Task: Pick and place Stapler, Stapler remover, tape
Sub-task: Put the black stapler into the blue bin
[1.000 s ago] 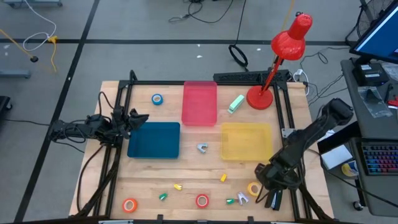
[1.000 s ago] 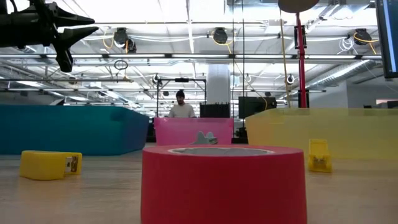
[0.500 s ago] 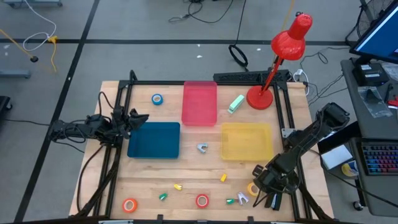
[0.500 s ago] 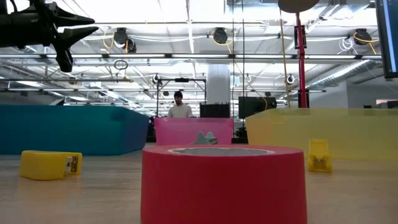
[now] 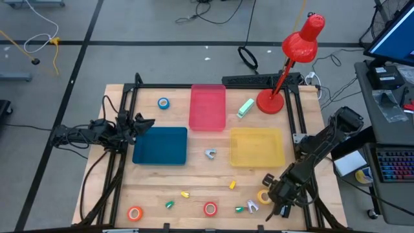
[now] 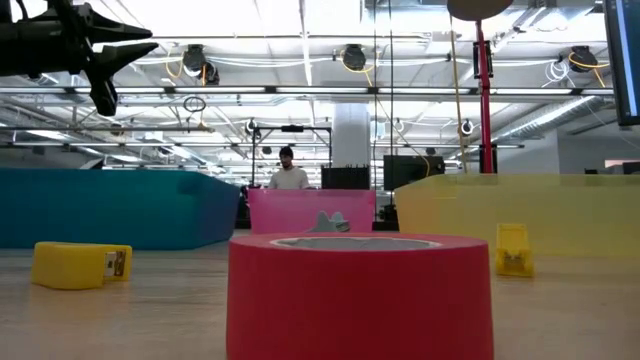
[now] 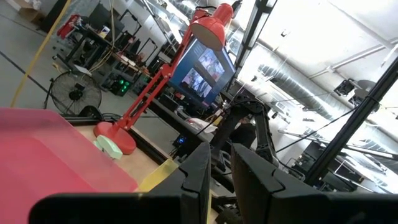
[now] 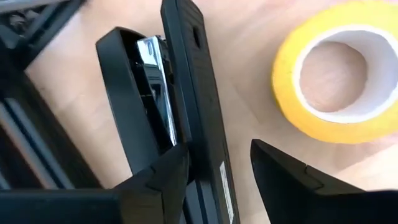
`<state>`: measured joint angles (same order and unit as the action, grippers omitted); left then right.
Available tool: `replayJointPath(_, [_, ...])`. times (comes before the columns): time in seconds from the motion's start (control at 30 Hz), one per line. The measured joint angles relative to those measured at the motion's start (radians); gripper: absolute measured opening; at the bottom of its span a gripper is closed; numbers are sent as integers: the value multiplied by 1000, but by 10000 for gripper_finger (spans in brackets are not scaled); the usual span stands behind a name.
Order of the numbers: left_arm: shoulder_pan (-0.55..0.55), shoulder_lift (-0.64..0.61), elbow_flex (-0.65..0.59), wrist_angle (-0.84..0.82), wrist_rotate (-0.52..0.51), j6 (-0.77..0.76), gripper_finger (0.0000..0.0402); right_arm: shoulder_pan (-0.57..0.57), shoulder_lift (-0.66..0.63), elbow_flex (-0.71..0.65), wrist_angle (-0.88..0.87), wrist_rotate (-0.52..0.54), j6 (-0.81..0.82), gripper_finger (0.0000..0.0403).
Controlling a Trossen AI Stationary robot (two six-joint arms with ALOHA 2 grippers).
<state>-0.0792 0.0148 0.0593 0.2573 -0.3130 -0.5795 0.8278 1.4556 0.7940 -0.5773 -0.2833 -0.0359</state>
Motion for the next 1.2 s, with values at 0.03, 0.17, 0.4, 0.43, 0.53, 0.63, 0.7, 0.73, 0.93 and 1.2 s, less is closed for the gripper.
replayJointPath(0.03, [0, 0, 0, 0, 0, 0, 65, -1, 4, 0, 0, 3, 0, 158])
replayJointPath(0.17, [0, 0, 0, 0, 0, 0, 65, -1, 34, 2, -1, -9, -3, 144])
replayJointPath(0.4, [0, 0, 0, 0, 0, -2, 65, -1, 60, 4, -6, -13, -6, 127])
replayJointPath(0.43, [0, 0, 0, 0, 0, -2, 65, -1, 60, 4, -7, -10, -6, 124])
replayJointPath(0.53, [0, 0, 0, -2, 0, -1, 65, -1, 61, 3, -20, 4, -4, 109])
replayJointPath(0.63, [0, 0, 0, -8, 0, -1, 65, -1, 61, 3, -35, 7, -3, 88])
replayJointPath(0.7, [0, 0, 0, -9, 0, -1, 65, -2, 62, 3, -38, 13, -3, 73])
replayJointPath(0.73, [0, 0, 0, -9, 0, -1, 65, -2, 62, 2, -37, 26, 0, 65])
replayJointPath(0.93, [0, 0, 0, -8, -1, -1, 65, -4, 63, 2, -40, 31, 1, 35])
replayJointPath(1.2, [0, 0, 0, -8, -1, -2, 65, -4, 53, 1, -40, 28, 0, 37])
